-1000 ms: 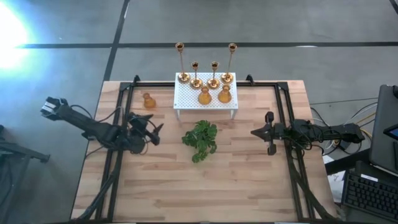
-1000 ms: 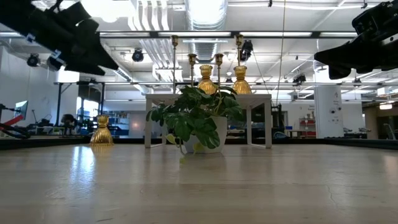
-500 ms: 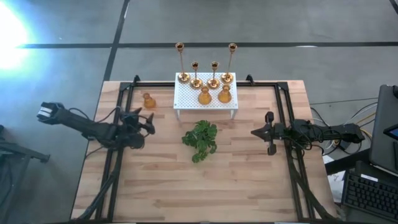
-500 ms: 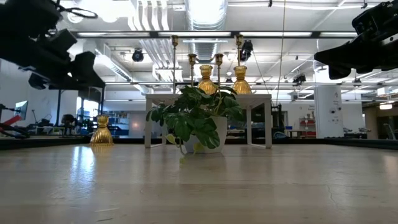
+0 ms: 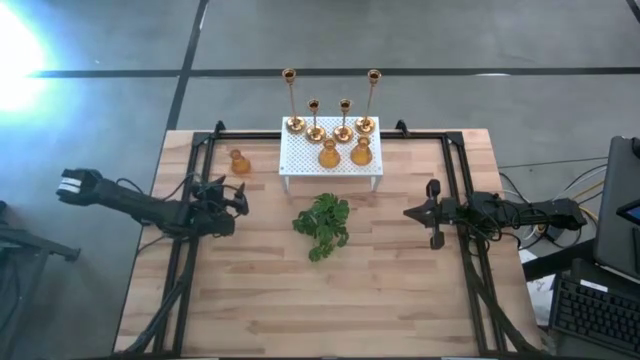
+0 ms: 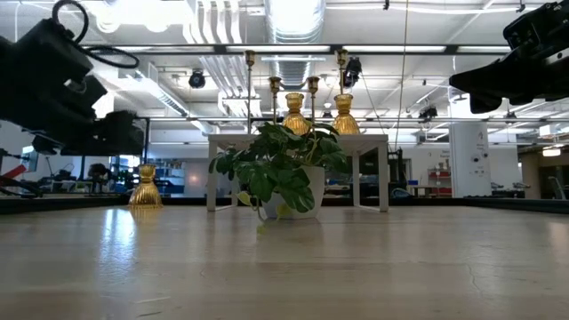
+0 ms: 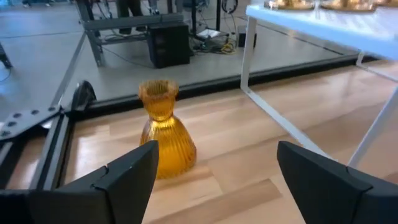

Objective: Pick & Place candle stick holders
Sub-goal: Align the yellow glass candle holder with the other yellow glass candle holder on the shelf

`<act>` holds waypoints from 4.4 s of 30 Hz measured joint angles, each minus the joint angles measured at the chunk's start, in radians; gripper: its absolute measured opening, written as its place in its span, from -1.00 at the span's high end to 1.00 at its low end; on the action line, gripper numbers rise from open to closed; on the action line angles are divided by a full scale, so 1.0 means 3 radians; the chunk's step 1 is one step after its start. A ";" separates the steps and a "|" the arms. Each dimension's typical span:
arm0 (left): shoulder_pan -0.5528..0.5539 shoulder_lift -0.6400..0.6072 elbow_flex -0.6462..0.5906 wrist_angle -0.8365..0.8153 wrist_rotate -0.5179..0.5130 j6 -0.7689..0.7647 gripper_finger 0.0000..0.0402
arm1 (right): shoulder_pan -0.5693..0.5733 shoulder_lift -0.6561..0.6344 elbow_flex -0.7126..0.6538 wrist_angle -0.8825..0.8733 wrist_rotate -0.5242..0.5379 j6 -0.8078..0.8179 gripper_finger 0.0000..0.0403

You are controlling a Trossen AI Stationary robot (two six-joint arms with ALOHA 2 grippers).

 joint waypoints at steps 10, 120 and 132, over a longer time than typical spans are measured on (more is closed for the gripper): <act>0.0137 0.0228 -0.0208 0.0494 0.0083 0.0253 -0.64 | -0.0001 0.0000 0.0000 0.0001 0.0000 -0.0001 0.96; 0.2611 0.2895 0.0066 0.4483 0.1671 0.2242 0.36 | 0.0000 0.0000 0.0000 0.0001 0.0000 0.0000 0.96; 0.2606 0.2314 -0.0321 0.4450 0.2261 0.2262 0.36 | -0.0001 0.0000 0.0000 0.0001 0.0000 0.0000 0.96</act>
